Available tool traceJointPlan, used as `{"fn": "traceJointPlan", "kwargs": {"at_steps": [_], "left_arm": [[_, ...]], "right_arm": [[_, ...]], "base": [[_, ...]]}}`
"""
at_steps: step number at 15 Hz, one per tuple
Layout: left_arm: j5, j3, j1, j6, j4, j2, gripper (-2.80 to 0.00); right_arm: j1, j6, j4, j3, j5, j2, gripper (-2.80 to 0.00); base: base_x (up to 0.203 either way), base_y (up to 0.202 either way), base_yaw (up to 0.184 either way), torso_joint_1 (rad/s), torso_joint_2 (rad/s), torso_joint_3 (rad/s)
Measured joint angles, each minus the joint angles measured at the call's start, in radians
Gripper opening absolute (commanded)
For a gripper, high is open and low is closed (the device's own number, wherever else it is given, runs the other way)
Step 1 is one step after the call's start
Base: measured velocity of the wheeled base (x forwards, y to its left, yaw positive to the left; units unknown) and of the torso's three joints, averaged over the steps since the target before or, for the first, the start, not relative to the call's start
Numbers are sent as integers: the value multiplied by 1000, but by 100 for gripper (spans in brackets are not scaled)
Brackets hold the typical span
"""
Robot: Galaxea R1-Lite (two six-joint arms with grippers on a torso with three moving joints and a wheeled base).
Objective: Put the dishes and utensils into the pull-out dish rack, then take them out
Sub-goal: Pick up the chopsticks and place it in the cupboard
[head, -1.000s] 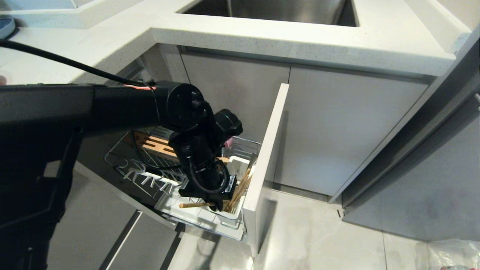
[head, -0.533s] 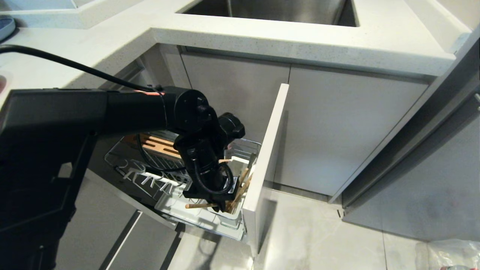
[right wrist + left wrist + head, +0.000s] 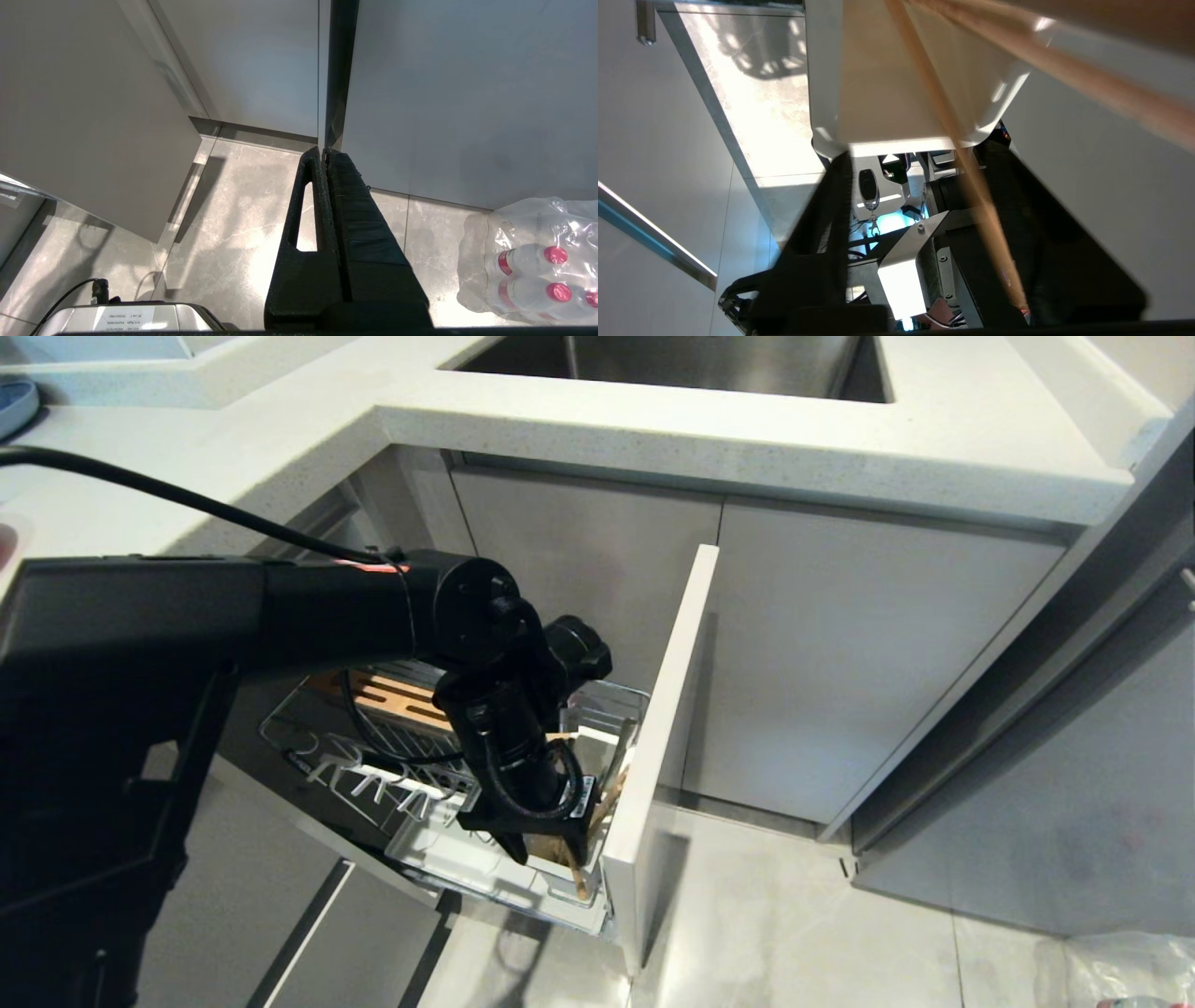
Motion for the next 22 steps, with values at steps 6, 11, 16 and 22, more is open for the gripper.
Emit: {"fn": "traceJointPlan", "kwargs": {"at_steps": [6, 11, 16, 22], "left_arm": [[4, 1, 1, 1, -2, -9, 0], [4, 1, 1, 0, 4, -74, 0], [4, 1, 1, 1, 13, -195, -23], [35, 1, 3, 1, 23, -355, -280]], "right_arm": [[0, 0, 0, 0, 0, 0, -280], [0, 0, 0, 0, 0, 0, -280], [0, 0, 0, 0, 0, 0, -280], [0, 0, 0, 0, 0, 0, -280]], "base": [[0, 0, 0, 0, 0, 0], [0, 0, 0, 0, 0, 0], [0, 0, 0, 0, 0, 0], [0, 0, 0, 0, 0, 0]]}}
